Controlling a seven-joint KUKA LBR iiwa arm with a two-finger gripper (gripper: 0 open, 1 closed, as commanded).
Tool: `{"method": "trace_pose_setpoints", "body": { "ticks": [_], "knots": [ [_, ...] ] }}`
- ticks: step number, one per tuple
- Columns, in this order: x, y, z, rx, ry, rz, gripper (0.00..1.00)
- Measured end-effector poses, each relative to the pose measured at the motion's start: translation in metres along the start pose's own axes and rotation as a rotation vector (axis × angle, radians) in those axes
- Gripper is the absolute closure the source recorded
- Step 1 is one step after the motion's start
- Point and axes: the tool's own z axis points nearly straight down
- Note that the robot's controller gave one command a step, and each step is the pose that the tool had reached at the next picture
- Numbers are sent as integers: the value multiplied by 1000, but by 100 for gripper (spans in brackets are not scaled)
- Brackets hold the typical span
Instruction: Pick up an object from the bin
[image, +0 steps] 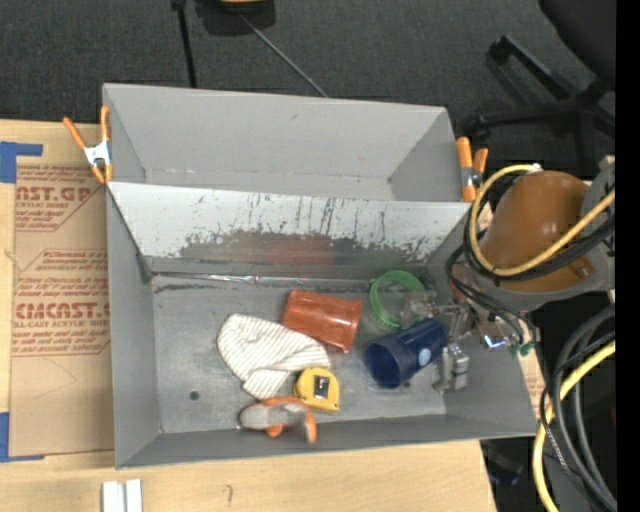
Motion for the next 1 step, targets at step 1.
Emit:
{"method": "trace_pose_setpoints", "body": {
  "ticks": [1],
  "knots": [
    [4, -9, 67, -1, -2, 152, 0]
  ]
}}
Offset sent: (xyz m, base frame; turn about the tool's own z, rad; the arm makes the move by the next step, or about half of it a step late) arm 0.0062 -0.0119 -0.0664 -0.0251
